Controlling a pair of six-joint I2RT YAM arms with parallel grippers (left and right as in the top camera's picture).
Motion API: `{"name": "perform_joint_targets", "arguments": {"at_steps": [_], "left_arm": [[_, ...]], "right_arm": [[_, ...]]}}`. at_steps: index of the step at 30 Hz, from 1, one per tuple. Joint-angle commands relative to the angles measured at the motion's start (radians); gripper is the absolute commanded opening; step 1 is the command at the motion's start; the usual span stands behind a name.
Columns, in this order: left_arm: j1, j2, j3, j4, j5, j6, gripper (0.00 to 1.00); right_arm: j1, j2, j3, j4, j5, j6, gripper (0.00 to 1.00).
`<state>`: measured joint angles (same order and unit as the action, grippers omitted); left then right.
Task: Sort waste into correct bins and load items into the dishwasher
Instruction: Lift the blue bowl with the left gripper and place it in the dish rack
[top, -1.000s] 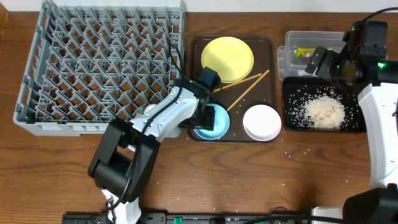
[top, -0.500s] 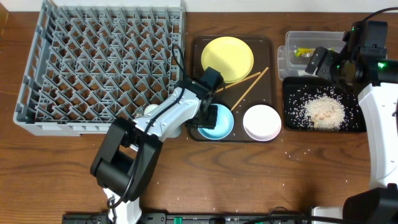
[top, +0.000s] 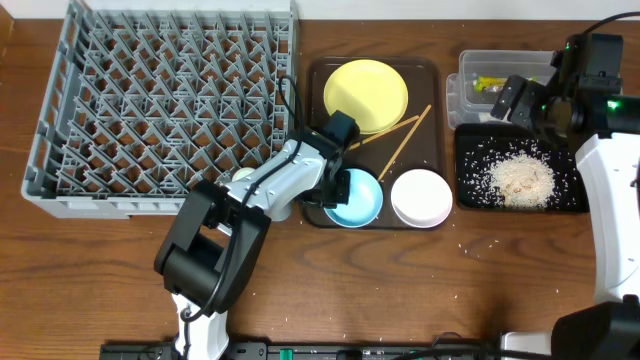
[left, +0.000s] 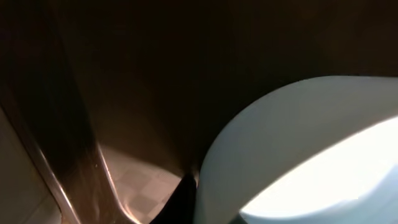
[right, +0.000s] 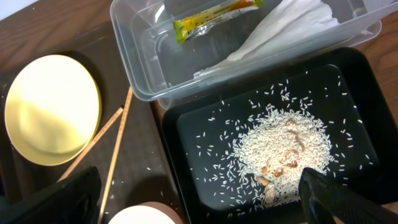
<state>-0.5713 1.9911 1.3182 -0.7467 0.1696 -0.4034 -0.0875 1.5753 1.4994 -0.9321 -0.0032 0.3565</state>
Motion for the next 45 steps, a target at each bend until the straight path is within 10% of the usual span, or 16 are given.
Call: {"name": "perform_joint_targets", "arguments": {"at_steps": [1, 12, 21, 31, 45], "left_arm": [[0.000, 0.013, -0.010, -0.012, 0.000, 0.002, 0.08], [0.016, -0.214, 0.128, -0.158, -0.064, 0.065, 0.07], [0.117, -0.449, 0.133, -0.100, -0.647, 0.172, 0.07], [0.155, -0.358, 0.112, 0.079, -1.265, 0.201, 0.08], [0.155, -0.049, 0.112, 0.159, -1.559, 0.240, 0.07]], "right_arm": [[-0.001, 0.002, 0.004, -0.003, 0.011, 0.013, 0.99], [-0.001, 0.002, 0.004, -0.003, 0.011, 0.013, 0.99], [-0.001, 0.002, 0.004, -0.004, 0.011, 0.013, 0.99], [-0.001, 0.002, 0.004, -0.003, 0.011, 0.013, 0.99], [-0.001, 0.002, 0.004, -0.003, 0.011, 0.013, 0.99]]}}
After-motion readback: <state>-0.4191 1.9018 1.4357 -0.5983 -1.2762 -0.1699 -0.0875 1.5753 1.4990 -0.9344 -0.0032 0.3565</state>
